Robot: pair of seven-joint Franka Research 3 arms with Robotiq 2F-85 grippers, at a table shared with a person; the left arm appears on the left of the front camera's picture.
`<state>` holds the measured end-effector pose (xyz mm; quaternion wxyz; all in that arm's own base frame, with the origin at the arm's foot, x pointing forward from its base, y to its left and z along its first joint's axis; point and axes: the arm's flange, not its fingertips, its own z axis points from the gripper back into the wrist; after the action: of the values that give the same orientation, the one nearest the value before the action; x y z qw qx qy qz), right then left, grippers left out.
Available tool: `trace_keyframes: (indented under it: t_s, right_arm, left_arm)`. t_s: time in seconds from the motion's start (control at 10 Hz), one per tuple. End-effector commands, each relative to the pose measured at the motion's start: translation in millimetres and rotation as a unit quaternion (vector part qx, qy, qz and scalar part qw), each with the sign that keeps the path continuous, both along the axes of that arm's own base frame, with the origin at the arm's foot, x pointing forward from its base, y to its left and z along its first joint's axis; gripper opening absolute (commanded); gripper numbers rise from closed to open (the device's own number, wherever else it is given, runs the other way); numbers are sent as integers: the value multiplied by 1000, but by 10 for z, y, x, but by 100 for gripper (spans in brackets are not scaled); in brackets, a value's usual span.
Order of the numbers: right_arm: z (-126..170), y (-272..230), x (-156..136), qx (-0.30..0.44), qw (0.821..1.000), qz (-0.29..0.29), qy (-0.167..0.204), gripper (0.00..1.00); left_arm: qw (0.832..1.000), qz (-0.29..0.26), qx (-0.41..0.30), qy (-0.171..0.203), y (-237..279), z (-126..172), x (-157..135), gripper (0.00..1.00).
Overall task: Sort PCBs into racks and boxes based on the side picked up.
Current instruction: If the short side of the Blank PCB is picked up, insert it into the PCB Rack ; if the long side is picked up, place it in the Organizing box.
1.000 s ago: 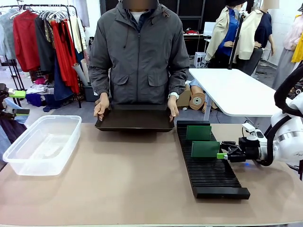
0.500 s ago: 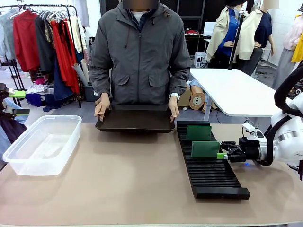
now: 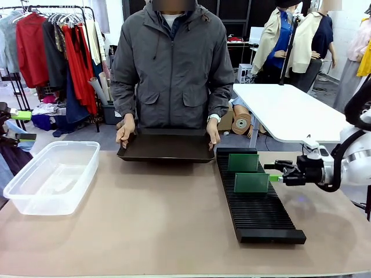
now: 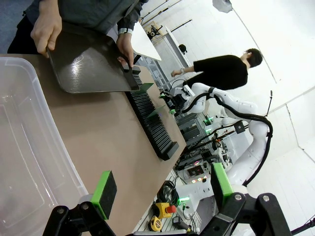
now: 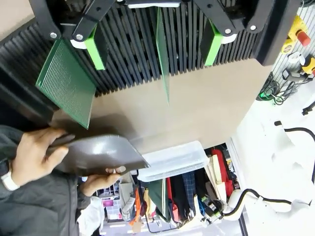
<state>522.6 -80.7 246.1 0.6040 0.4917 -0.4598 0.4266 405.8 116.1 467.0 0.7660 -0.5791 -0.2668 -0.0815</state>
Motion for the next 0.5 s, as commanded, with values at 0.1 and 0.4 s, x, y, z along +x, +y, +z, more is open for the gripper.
trace_keyframes:
  t_s: [0.1, 0.4]
  right_arm:
    - [489, 15, -211, 24, 999, 15, 37, 100]
    - [1027, 53, -636, 22, 989, 36, 140, 100]
  left_arm:
    - [1000, -3, -3, -1, 0, 15, -21, 100]
    - [1000, -3, -3, -1, 0, 15, -21, 100]
